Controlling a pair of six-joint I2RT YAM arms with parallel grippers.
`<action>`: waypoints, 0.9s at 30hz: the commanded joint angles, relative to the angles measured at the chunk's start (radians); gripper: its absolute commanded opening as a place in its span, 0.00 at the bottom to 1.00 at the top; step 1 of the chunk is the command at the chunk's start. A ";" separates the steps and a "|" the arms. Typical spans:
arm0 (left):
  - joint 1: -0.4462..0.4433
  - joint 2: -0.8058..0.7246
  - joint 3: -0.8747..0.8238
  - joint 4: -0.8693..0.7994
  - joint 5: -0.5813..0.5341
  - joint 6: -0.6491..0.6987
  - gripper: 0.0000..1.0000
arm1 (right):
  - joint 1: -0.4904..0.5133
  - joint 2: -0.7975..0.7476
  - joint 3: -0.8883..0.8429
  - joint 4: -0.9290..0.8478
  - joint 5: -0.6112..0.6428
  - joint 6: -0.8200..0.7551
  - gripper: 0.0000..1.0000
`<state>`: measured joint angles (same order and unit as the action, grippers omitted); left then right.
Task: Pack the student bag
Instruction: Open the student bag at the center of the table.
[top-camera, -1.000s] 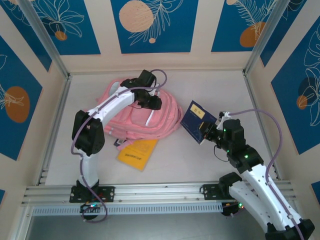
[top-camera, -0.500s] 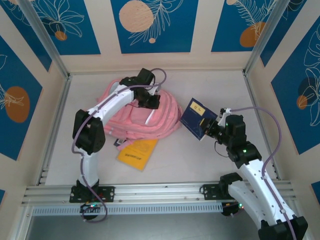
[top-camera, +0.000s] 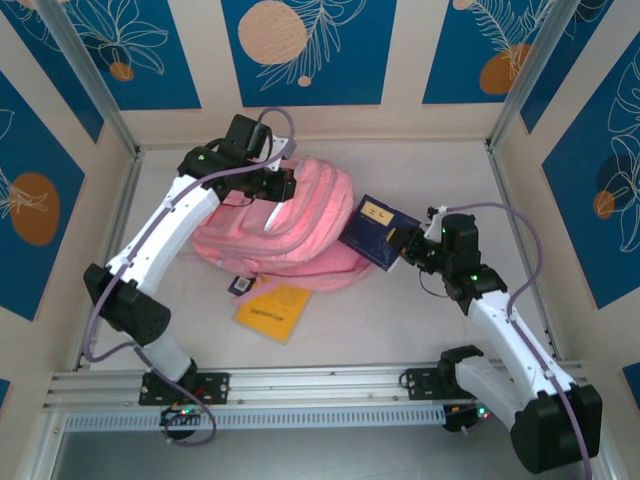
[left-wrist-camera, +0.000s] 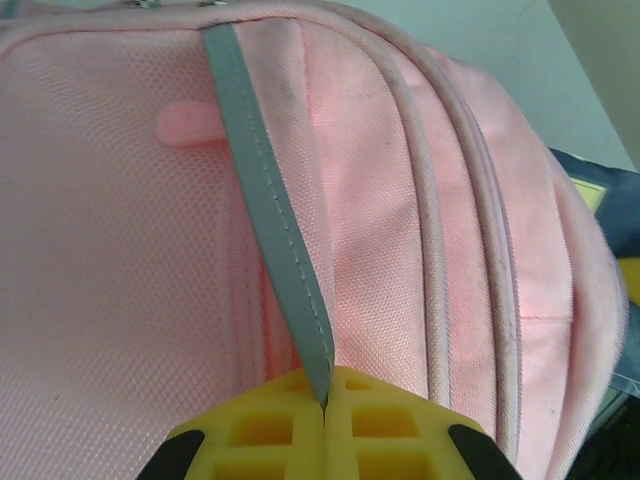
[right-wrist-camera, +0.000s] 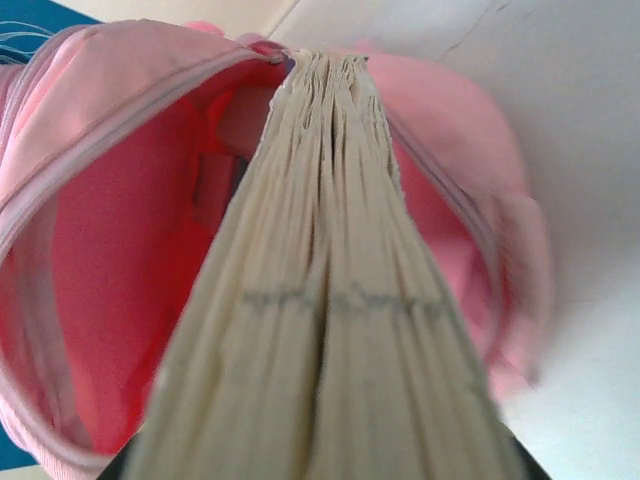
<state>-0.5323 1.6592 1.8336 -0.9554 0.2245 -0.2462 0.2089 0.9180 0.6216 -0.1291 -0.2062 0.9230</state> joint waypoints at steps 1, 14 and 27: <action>-0.005 -0.048 0.007 0.019 0.046 0.041 0.00 | 0.004 0.066 0.006 0.251 -0.160 0.180 0.00; -0.115 -0.038 -0.021 -0.057 -0.094 0.002 0.65 | 0.123 0.098 0.019 0.539 -0.193 0.463 0.00; -0.352 0.068 0.133 -0.154 -0.361 0.068 0.77 | 0.158 0.072 0.009 0.524 -0.165 0.468 0.00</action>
<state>-0.8600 1.6989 1.9305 -1.0569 -0.0364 -0.2131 0.3534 1.0191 0.6151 0.3096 -0.3496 1.3724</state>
